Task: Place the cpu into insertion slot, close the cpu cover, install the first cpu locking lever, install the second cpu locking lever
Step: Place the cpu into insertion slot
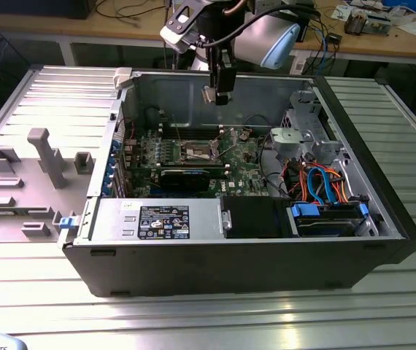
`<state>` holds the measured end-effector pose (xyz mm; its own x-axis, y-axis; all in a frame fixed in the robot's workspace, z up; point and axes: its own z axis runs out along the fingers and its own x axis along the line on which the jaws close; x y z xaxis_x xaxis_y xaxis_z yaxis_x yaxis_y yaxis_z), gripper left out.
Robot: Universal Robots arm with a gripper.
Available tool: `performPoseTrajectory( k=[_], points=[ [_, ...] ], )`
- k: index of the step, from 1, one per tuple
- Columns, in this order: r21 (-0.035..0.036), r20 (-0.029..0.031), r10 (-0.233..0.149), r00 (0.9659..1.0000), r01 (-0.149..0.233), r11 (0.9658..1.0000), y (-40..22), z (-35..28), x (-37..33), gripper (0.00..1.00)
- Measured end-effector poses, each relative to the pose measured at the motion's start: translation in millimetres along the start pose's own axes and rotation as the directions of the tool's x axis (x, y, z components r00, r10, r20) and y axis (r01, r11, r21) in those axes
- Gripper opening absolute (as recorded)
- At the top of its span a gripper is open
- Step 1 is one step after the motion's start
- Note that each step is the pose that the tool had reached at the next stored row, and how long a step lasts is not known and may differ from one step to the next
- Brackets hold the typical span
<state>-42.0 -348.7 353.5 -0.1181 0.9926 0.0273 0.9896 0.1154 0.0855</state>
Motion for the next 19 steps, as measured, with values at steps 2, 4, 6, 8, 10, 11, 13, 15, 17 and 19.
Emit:
performPoseTrajectory(
  k=[2, 4, 6, 8, 10, 11, 13, 15, 17, 19],
  points=[
    [-0.0001, 0.0002, 0.002, 1.0, -0.002, 1.0, -0.1, 0.1, 0.0, 0.54],
    [-0.0005, 0.0013, 0.015, 0.9999, -0.015, 0.9999, -0.5, 2.1, 0.0, 0.54],
    [-0.0009, 0.0046, 0.054, 0.9985, -0.054, 0.9985, -0.7, 4.7, -0.1, 0.54],
    [-0.0012, 0.0085, 0.101, 0.9948, -0.101, 0.9949, -1.0, 7.2, -0.2, 0.54],
    [-0.0015, 0.0098, 0.117, 0.9931, -0.117, 0.9931, -2.5, 7.7, -0.1, 0.54],
    [-0.0017, 0.0097, 0.118, 0.993, -0.118, 0.993, -4.4, 7.8, 0.2, 0.54],
    [-0.0015, 0.0099, 0.118, 0.993, -0.118, 0.993, -6.0, 7.8, 0.4, 0.54],
    [-0.0015, 0.0098, 0.118, 0.993, -0.118, 0.993, -6.0, 7.9, 0.4, 0.54],
    [-0.0015, 0.0099, 0.119, 0.9929, -0.119, 0.9929, -6.1, 8.3, 0.4, 0.54],
    [-0.0015, 0.0099, 0.119, 0.9929, -0.119, 0.9929, -6.2, 8.3, 0.4, 0.54]
  ],
)
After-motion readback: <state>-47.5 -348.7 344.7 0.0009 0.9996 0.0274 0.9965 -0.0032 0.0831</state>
